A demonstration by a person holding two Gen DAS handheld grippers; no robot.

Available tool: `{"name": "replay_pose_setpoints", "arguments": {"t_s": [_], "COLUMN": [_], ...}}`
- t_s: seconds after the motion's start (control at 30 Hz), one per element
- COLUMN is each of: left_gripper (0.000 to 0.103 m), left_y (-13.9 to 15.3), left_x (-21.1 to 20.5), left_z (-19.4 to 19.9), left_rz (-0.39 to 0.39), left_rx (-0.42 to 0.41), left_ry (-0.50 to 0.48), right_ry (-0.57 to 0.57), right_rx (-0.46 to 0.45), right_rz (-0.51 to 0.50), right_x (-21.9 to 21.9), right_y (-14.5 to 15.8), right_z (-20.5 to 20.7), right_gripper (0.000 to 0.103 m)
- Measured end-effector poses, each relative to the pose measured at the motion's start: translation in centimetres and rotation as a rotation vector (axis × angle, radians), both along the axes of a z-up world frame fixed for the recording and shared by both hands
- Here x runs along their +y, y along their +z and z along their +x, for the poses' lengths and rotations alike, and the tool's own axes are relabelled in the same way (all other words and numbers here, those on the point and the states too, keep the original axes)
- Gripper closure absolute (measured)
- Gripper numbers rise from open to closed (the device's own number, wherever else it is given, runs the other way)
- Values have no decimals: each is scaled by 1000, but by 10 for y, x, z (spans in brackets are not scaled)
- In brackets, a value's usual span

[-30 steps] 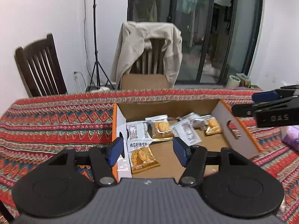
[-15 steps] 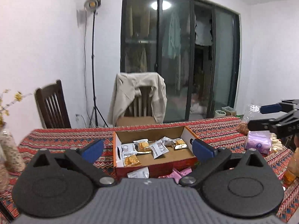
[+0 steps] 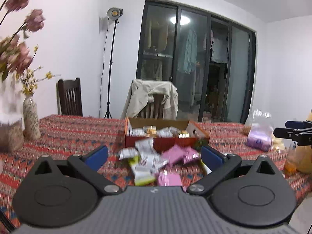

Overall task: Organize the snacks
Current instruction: 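Move both tools back toward the snack pile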

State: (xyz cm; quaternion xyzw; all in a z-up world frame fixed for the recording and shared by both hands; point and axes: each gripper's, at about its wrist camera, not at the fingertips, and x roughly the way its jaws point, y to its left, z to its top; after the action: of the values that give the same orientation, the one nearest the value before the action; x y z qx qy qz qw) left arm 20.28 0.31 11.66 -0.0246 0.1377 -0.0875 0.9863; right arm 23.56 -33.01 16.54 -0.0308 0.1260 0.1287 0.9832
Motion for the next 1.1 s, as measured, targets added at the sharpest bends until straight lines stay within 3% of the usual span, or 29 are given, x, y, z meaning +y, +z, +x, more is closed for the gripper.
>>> {"name": "replay_pose_setpoints", "arguments": {"t_s": [0.1, 0.27, 0.43, 0.77, 1.1], "left_gripper": [0, 0, 0, 0, 0], "left_y": [-18, -42, -51, -62, -66], "left_x": [6, 13, 16, 20, 55], "left_z": [-8, -11, -3, 25, 80], "left_rz": [3, 4, -6, -25, -66], "left_rx": [52, 117, 146, 187, 183], "left_ry": [16, 49, 53, 45, 76], "right_ry": [-30, -38, -52, -39, 9], "right_rx": [17, 71, 101, 130, 203], "right_rz": [4, 93, -4, -49, 27], "right_x": [2, 7, 27, 46, 79], "right_y": [-26, -69, -98, -105, -99], "right_z": [-16, -35, -39, -18, 43], "right_gripper": [0, 0, 0, 0, 2]}}
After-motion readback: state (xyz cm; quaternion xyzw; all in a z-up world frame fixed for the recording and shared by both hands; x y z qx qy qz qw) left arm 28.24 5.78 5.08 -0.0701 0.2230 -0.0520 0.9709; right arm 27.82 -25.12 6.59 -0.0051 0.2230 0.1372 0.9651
